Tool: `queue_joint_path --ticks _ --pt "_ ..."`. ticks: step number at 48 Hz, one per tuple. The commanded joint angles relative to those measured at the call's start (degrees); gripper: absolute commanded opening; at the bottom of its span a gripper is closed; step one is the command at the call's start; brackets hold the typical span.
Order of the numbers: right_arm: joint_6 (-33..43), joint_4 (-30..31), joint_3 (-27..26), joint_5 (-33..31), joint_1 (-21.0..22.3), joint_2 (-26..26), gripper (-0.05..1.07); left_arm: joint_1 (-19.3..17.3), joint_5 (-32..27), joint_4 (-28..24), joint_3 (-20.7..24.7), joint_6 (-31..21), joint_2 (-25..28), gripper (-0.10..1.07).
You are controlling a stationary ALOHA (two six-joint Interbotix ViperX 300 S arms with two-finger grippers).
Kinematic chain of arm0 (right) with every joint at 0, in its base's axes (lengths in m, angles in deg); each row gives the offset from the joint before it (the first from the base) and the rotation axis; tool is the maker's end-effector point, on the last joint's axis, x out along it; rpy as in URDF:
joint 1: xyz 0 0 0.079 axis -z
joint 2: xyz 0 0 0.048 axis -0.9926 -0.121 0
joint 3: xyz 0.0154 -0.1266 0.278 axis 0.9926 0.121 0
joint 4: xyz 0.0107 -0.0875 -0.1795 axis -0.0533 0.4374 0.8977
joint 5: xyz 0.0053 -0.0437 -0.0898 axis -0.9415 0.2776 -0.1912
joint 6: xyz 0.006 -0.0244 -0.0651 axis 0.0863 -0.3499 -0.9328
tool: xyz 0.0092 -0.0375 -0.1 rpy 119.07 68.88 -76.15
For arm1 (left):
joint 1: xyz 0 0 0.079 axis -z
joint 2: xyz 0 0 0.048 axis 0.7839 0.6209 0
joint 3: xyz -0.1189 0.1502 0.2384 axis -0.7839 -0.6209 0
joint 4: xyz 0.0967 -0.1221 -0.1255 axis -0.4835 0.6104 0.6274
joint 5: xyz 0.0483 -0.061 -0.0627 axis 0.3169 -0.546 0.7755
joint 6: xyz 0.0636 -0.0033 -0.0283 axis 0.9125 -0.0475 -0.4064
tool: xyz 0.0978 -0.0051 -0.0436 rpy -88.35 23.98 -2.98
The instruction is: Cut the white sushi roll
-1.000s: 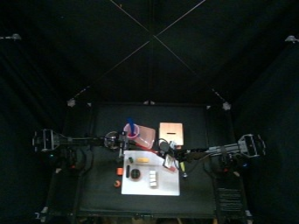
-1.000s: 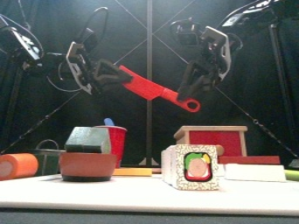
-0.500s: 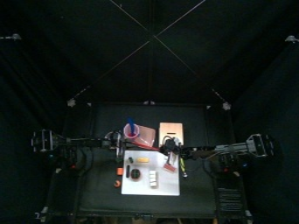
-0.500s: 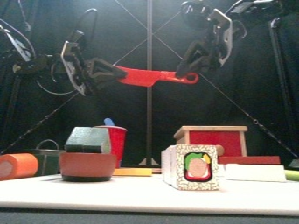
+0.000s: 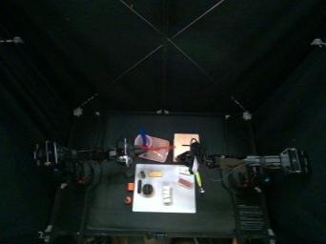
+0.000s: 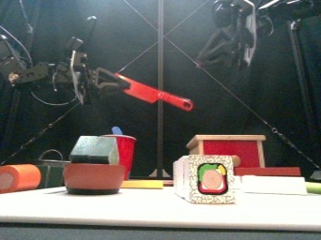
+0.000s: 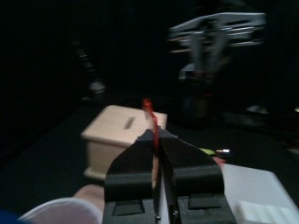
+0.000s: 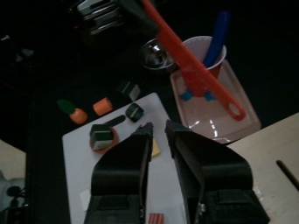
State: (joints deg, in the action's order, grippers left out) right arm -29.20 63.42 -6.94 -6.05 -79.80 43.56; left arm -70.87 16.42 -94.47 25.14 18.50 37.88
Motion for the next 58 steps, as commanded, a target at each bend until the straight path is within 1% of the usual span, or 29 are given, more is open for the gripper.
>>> queue_joint_path --ticks 1,8,14,17,20,22,24,27,30,35,42,52,58 --pt "-0.3 -1.6 -1.5 0.4 1.0 1.2 0.65 0.0 0.4 0.2 0.7 0.3 -0.2 0.33" --pt "-0.3 -1.9 -2.1 -1.2 1.2 0.8 0.68 0.1 0.4 0.1 0.8 0.3 -0.2 0.33" --pt "-0.2 -2.4 -3.4 -5.7 1.6 -0.1 0.72 0.1 0.4 0.2 0.8 0.3 -0.1 0.33" --pt "-0.6 -1.7 -4.6 -8.2 1.2 -0.6 0.75 0.1 0.4 0.1 0.8 0.3 -0.2 0.33" --pt "-0.9 0.2 -5.4 -9.1 1.2 -1.1 0.77 0.1 0.3 0.2 0.9 0.3 -0.2 0.33" --pt "-0.8 2.6 -5.6 -9.1 1.2 -1.3 0.78 0.1 0.4 0.1 0.9 0.3 -0.2 0.33" --pt "-0.7 6.8 -5.8 -8.8 1.1 -1.4 0.80 0.1 0.4 0.2 0.9 0.3 -0.2 0.33" --pt "0.4 11.3 -5.6 -8.1 1.0 -1.4 0.81 0.1 0.4 0.1 1.0 0.3 -0.2 0.33" --pt "1.1 13.7 -5.5 -7.4 0.8 -1.5 0.82 0.0 0.4 0.1 1.0 0.3 -0.2 0.33" --pt "2.5 14.6 -5.4 -6.9 1.3 -2.6 0.83 0.1 0.4 0.0 1.0 0.3 -0.2 0.33" --pt "2.0 14.9 -5.0 -5.8 1.7 -4.7 0.83 0.1 0.4 -0.3 1.1 0.3 -0.4 0.33" --pt "2.0 16.5 -4.8 -3.7 3.4 -4.8 0.83 1.6 0.4 -0.3 1.2 0.3 -1.0 0.33" --pt "2.0 17.3 -4.6 -2.9 4.4 -5.2 0.83 3.3 0.4 -0.3 1.3 0.3 -1.6 0.33"
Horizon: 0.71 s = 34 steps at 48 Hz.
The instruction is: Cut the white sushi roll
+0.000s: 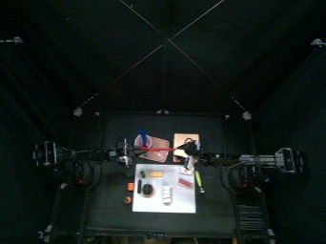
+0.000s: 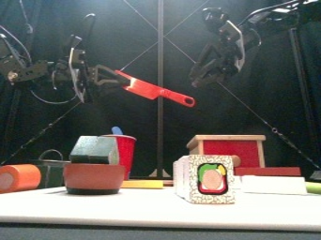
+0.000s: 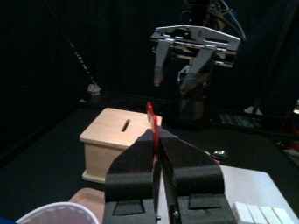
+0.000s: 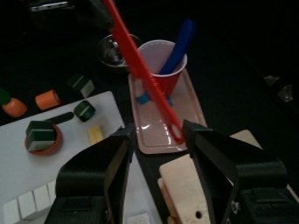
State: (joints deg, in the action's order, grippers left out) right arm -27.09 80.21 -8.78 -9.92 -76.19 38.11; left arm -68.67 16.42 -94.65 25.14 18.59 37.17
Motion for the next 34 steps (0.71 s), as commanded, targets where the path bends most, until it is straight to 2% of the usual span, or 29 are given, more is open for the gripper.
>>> queue_joint_path --ticks 1,8,17,34 --pt "-0.1 0.7 -2.7 1.1 1.0 0.1 0.83 1.4 0.4 -0.1 1.3 0.1 -1.1 0.33" --pt "0.0 0.5 -2.6 3.9 2.4 -1.1 0.83 3.3 0.4 -0.1 1.3 0.2 -2.1 0.33" --pt "0.4 0.0 -2.3 10.0 2.6 -2.4 0.83 3.3 0.4 0.0 1.3 0.2 -2.9 0.33" --pt "0.1 -1.3 -0.8 11.3 2.3 -3.0 0.80 3.4 0.4 0.1 1.4 0.2 -3.0 0.33"
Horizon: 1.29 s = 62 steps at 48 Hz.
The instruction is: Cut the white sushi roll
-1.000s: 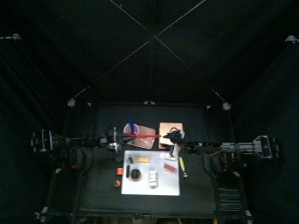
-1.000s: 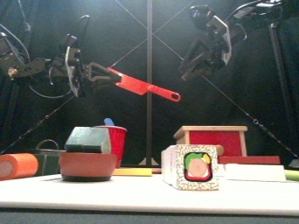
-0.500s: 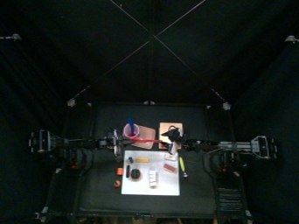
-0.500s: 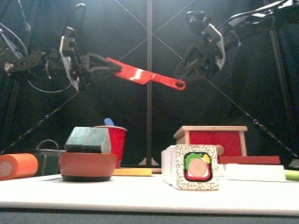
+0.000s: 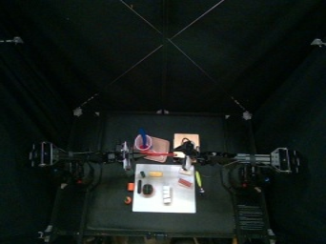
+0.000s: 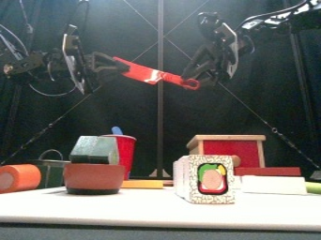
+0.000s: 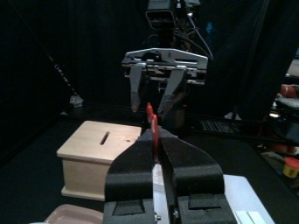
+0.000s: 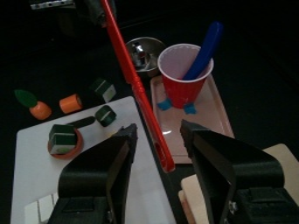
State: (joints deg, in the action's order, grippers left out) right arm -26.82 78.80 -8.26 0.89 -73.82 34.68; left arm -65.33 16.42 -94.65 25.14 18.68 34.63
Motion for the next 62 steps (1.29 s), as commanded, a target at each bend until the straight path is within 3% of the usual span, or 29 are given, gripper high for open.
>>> queue_joint_path --ticks 1,11,38,51,62 --pt "-0.2 0.0 -1.3 0.6 -0.1 0.5 0.79 0.1 0.4 0.1 1.4 0.1 -0.4 0.33" --pt "-0.2 0.1 -1.1 0.9 -0.2 0.4 0.68 0.0 0.4 0.1 1.3 0.1 -0.5 0.33" --pt "-0.1 1.5 -0.6 0.9 -1.4 1.1 0.24 -0.1 0.4 0.2 1.3 0.1 -0.4 0.33" --pt "-0.1 -1.2 3.1 0.3 -2.7 3.5 0.21 -0.4 -1.1 0.0 0.4 0.0 -0.5 0.39" --pt "-0.1 -3.4 5.8 -1.7 -4.9 5.4 0.20 0.2 -6.9 -1.8 0.8 -0.2 -1.1 0.63"
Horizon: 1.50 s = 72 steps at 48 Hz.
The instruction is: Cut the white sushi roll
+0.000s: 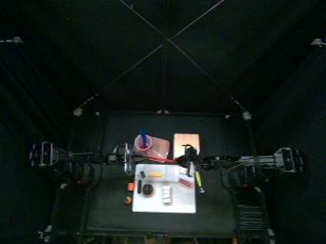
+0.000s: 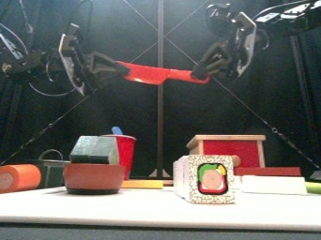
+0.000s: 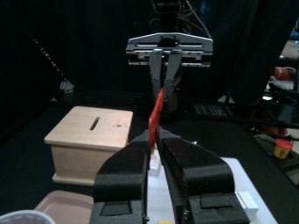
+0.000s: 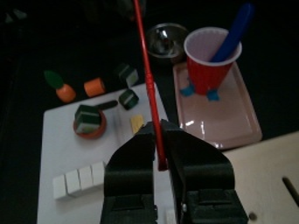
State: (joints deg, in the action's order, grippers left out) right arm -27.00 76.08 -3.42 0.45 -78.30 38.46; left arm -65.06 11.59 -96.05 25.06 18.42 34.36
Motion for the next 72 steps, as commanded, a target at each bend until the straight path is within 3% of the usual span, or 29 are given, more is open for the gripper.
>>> queue_joint_path --ticks 1,12,24,30,42,72 --pt "0.1 -0.9 1.1 -1.7 -0.5 1.8 0.20 0.0 -2.8 -0.5 1.0 0.1 -1.1 0.65" --pt "0.1 -3.5 1.1 -8.3 -3.6 5.3 0.20 2.0 -12.0 -0.8 2.0 0.0 -4.1 0.85" --pt "0.0 -6.7 0.8 -10.5 -7.2 5.6 0.20 5.2 -28.1 -0.8 6.4 0.1 -5.5 0.87" --pt "0.0 -8.3 0.0 -10.5 -9.2 5.3 0.20 7.7 -32.8 -0.9 9.0 0.1 -5.5 0.87" --pt "0.0 -9.0 -0.4 -10.7 -12.4 4.1 0.20 12.7 -36.1 -0.9 11.1 0.2 -4.1 0.87" --pt "0.0 -9.1 -0.3 -10.6 -16.0 4.0 0.20 13.4 -35.7 -0.9 11.3 0.4 -1.1 0.86"
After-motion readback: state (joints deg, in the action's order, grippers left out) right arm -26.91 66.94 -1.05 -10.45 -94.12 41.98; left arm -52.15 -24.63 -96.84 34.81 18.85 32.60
